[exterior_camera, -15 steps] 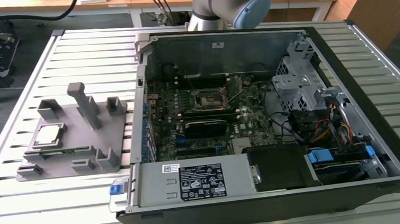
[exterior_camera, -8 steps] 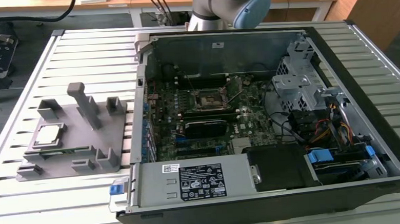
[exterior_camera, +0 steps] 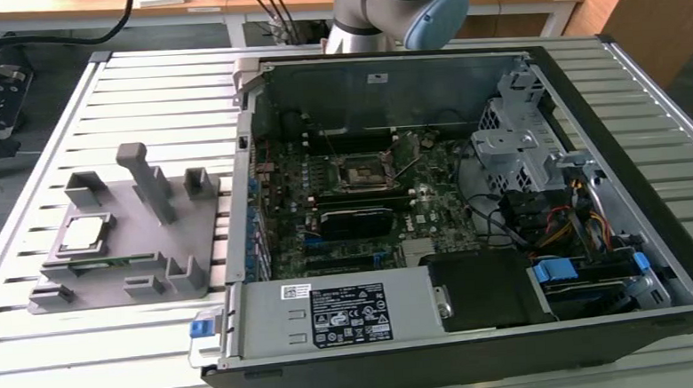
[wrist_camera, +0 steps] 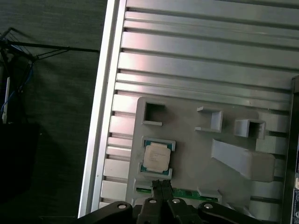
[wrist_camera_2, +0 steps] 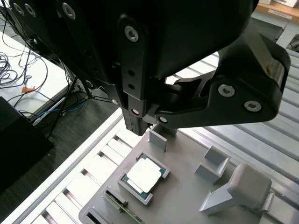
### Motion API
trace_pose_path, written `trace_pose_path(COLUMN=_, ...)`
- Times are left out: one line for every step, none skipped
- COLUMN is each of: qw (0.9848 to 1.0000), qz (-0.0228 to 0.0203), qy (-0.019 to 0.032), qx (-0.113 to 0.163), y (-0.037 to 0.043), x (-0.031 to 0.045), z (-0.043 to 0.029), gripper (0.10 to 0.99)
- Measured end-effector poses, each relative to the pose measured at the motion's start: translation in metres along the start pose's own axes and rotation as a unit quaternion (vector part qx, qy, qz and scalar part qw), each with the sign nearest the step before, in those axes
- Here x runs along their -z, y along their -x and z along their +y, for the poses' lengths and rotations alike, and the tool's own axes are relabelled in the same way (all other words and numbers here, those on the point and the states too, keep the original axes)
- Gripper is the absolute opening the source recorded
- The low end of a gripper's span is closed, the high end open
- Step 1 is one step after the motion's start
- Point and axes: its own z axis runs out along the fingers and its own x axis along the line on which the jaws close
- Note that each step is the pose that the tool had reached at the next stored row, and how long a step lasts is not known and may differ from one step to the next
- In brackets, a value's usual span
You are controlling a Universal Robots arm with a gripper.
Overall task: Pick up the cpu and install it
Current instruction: 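Pick up the cpu and move it towards the insertion slot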
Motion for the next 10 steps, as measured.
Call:
trace_pose_path(qw=1.0, qz=0.0011, qy=0.0001, qx=0.0, y=0.0001, x=-0.0009, z=-0.0001, gripper=0.106)
trace_pose_path(qw=1.0, qz=0.0015, qy=-0.0001, qx=0.0, y=0.0001, x=-0.0016, z=-0.0001, gripper=0.106)
trace_pose_path(qw=1.0, qz=0.0017, qy=-0.0002, qx=0.0, y=0.0001, x=-0.0029, z=-0.0002, gripper=0.106)
trace_pose_path(qw=1.0, qz=0.0017, qy=-0.0002, qx=0.0, y=0.0001, x=-0.0043, z=-0.0006, gripper=0.106)
trace_pose_path(qw=1.0, qz=0.0017, qy=-0.0002, qx=0.0, y=0.0001, x=-0.0056, z=-0.0007, gripper=0.106)
trace_pose_path(qw=1.0, qz=0.0017, qy=-0.0002, qx=0.0, y=0.0001, x=-0.0074, z=-0.001, gripper=0.106)
trace_pose_path(qw=1.0, qz=0.0017, qy=-0.0001, qx=0.0, y=0.0002, x=-0.0092, z=-0.0012, gripper=0.106)
trace_pose_path(qw=1.0, qz=0.0017, qy=-0.0002, qx=0.0, y=0.0002, x=-0.0109, z=-0.0015, gripper=0.106)
trace_pose_path(qw=1.0, qz=0.0017, qy=-0.0002, qx=0.0, y=0.0003, x=-0.0128, z=-0.0019, gripper=0.106)
trace_pose_path(qw=1.0, qz=0.0017, qy=-0.0002, qx=0.001, y=0.0002, x=-0.0144, z=-0.003, gripper=0.106)
